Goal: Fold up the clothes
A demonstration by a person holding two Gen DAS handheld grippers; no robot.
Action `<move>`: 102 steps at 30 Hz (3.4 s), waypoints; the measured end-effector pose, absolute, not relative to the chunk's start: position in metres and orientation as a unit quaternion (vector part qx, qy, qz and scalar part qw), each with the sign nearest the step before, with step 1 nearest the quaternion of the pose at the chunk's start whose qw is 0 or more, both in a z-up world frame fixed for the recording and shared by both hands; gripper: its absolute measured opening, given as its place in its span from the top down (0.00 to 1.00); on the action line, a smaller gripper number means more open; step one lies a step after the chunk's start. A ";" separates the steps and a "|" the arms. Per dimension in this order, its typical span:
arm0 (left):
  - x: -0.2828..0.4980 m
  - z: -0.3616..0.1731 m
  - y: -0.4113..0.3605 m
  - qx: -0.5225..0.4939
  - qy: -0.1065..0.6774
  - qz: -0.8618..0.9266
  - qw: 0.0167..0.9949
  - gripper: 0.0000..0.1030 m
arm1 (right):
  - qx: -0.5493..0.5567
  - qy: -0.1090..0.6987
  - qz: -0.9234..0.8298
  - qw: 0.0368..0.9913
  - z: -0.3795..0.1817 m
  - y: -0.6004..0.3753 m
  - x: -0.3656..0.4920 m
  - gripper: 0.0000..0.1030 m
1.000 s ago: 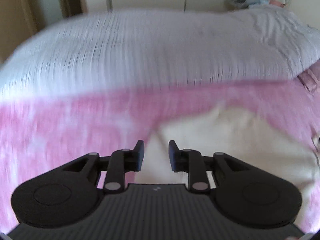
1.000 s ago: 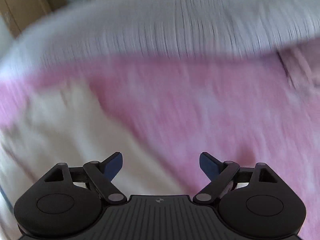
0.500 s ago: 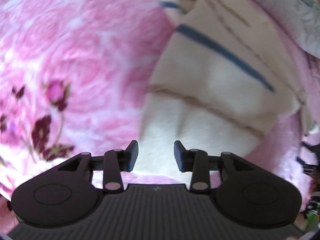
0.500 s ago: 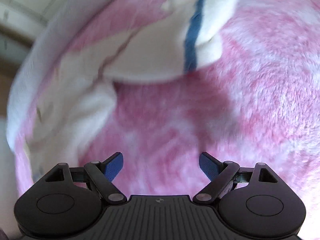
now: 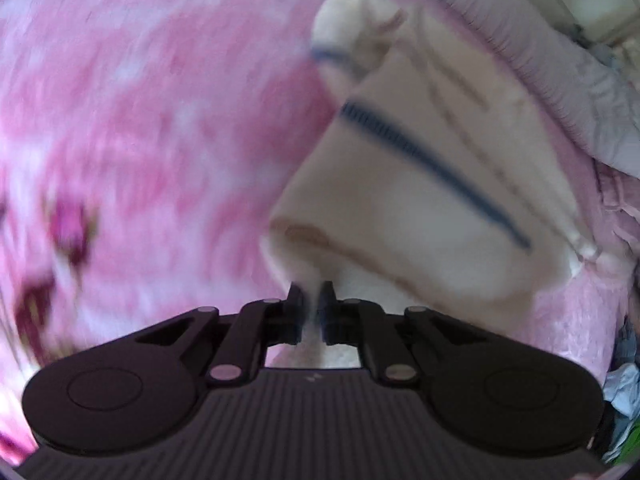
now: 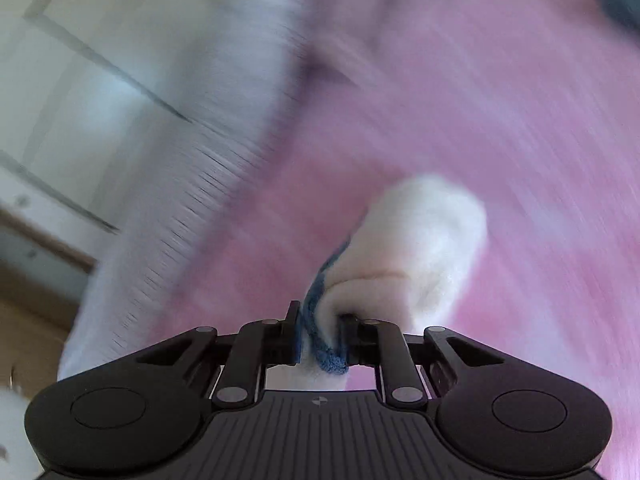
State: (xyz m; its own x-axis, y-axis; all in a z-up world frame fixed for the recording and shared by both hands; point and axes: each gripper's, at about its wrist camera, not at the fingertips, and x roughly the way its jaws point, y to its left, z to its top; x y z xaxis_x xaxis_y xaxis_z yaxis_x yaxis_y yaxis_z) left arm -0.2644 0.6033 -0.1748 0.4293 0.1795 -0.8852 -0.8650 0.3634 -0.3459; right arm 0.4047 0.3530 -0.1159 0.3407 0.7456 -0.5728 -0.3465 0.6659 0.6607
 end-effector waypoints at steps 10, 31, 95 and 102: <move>-0.243 -0.133 0.670 -0.382 0.377 0.397 0.744 0.84 | 0.126 0.414 0.469 0.770 -0.079 0.420 0.335 0.20; -0.282 -0.185 0.633 -0.505 0.401 0.344 0.683 0.64 | 0.251 0.631 0.284 0.677 -0.202 0.276 0.168 0.20; -0.351 -0.127 0.531 -0.585 0.413 0.260 0.648 0.96 | -0.046 0.694 0.307 0.650 -0.125 0.226 0.175 0.88; -0.320 -0.134 0.571 -0.477 0.393 0.355 0.702 0.82 | 0.008 0.687 0.287 0.668 -0.135 0.223 0.183 0.63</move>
State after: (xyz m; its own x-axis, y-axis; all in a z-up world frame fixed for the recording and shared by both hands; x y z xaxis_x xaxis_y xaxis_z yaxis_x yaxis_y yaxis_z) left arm -0.3196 0.5708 -0.1340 0.4391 0.1242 -0.8898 -0.8730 0.2930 -0.3899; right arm 0.1829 0.2232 -0.1345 -0.1087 0.3946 -0.9124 -0.3715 0.8352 0.4055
